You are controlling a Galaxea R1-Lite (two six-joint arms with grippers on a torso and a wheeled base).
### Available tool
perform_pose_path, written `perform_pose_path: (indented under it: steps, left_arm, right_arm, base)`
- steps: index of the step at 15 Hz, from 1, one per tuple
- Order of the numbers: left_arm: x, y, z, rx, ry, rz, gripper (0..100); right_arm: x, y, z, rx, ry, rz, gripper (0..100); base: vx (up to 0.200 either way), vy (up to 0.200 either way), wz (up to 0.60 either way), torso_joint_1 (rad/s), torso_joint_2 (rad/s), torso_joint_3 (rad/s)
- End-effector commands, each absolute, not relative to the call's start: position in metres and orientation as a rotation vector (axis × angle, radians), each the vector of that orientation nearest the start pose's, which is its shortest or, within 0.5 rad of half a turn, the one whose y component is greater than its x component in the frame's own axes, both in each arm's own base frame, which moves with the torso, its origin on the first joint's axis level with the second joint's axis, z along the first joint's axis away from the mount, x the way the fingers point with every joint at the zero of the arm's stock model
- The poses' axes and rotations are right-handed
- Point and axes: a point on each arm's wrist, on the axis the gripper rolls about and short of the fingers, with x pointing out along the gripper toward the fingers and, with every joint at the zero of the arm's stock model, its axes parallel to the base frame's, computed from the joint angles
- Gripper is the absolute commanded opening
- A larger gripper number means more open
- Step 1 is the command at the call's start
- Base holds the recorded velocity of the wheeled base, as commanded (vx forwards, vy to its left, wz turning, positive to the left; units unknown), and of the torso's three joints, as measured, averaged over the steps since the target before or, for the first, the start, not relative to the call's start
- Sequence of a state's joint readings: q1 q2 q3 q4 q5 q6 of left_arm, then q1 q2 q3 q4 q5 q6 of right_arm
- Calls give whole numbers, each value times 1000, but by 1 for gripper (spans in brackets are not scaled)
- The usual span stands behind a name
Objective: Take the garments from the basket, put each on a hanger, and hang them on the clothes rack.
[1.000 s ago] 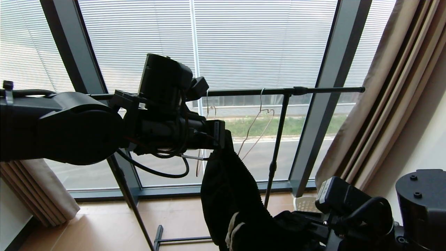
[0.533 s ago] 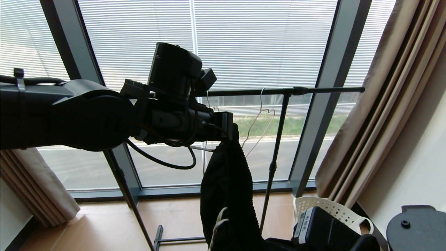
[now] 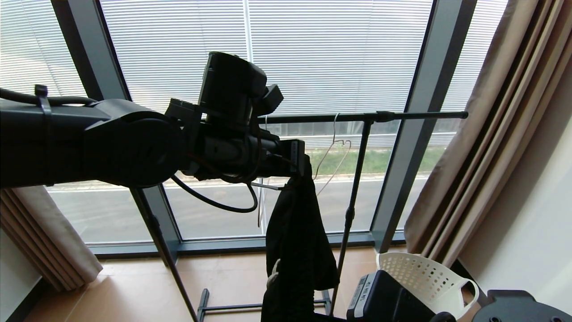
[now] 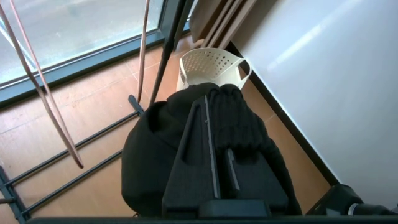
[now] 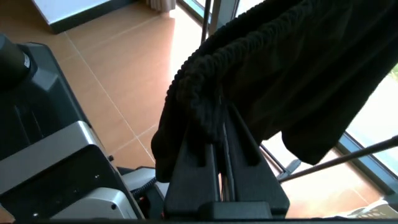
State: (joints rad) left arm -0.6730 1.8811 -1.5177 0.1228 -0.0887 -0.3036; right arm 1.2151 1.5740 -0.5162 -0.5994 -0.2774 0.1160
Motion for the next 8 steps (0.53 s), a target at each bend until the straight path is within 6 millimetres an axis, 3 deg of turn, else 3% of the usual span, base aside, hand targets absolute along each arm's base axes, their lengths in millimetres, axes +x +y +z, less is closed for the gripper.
perform_pose_path:
  steps: [1,6,7,8]
  left_arm:
    - [290,-234,245,-139,589,-665,0]
    - [283,-227,245,-132,603,-661,0]
    - [272,-217,251,-143,606,-697,0]
    - [269,-213,251,-132,607,-697,0]
  right_arm:
    - [91,226,137,-222,408,890,0]
    - [112,209,138,-235,408,790,0]
    - [134,186,137,-348,376,687,0]
    - [143,177,138,-365,369,640,0]
  base:
    - [0,0,0,0,0,0]
    - [0,0,0,0,0,0]
    - [0,0,0,0,0,0]
    - [0,0,0,0,0,0]
